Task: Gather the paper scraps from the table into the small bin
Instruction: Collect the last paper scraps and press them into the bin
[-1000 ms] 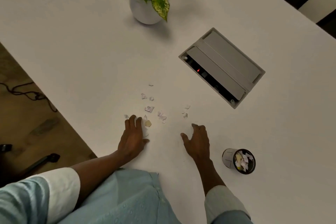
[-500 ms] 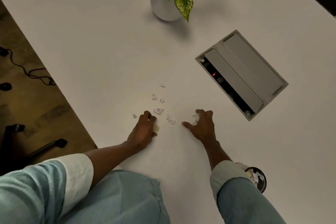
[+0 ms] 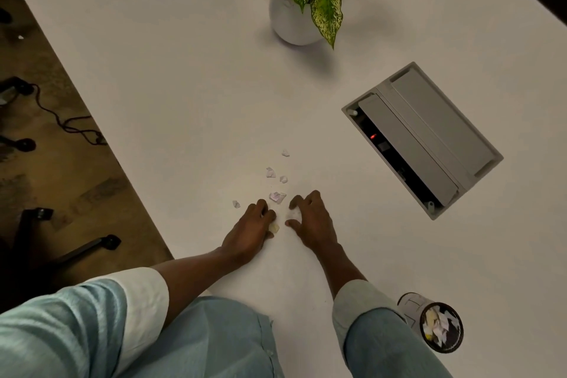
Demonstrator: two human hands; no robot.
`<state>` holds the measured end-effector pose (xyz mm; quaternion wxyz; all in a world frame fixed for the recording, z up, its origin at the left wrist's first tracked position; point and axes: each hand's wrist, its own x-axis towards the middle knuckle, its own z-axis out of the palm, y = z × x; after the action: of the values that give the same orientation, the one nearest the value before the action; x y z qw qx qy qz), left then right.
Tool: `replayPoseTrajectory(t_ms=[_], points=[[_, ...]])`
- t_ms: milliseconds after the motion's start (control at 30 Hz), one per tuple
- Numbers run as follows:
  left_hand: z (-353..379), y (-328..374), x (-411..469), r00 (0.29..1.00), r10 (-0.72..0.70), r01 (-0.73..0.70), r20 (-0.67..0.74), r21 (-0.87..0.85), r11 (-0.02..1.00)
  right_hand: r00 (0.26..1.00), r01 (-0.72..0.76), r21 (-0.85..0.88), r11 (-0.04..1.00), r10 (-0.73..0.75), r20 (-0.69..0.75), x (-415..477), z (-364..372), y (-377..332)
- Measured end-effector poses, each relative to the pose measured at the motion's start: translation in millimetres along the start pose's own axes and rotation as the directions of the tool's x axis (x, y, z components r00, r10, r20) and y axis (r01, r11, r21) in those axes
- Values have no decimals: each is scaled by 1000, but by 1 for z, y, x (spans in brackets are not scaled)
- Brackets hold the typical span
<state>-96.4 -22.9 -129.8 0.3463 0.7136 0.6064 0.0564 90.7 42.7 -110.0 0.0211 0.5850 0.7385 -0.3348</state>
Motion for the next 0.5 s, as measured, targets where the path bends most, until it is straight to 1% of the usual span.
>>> replayPoseTrajectory(t_ms=[33,67,100,167,200,233,267,300,333,367,433,500], points=[[3,-1,1,1000,7,-7,-27,-7,1000,1000,3,3,1000,-3,-5,-2,2,0],[3,0,0,999,14,-16,-38,-50,999,1000,4,2,1000,-4,-12,-4,4,0],[4,0,2,1000,5,-7,-31,-66,998,1000,3,-1,1000,-3,-25,-7,7,0],[3,0,5,999,42,-42,3,-10,999,998,-6,6,1000,6,-63,-12,13,0],[5,-4,5,997,78,-78,-4,21,997,997,-15,10,1000,16,-80,-14,16,0],[7,-5,5,993,119,-119,2,84,989,995,-26,11,1000,27,-93,-16,18,0],[7,-2,5,992,124,-123,2,106,987,994,-38,14,999,40,-102,-18,20,0],[5,4,3,998,67,-69,19,91,994,992,-56,24,998,58,-112,-21,21,1],[3,7,1,999,43,-45,17,115,992,989,-81,45,996,86,-123,-24,21,2],[1,8,1,997,68,-64,-24,140,988,983,-113,79,990,123,-138,-28,21,4],[-3,12,0,999,44,-42,-20,87,995,960,-199,181,963,229,-164,-38,20,10],[-9,16,-1,999,43,-41,-32,56,998,917,-294,310,904,358,-175,-51,18,17]])
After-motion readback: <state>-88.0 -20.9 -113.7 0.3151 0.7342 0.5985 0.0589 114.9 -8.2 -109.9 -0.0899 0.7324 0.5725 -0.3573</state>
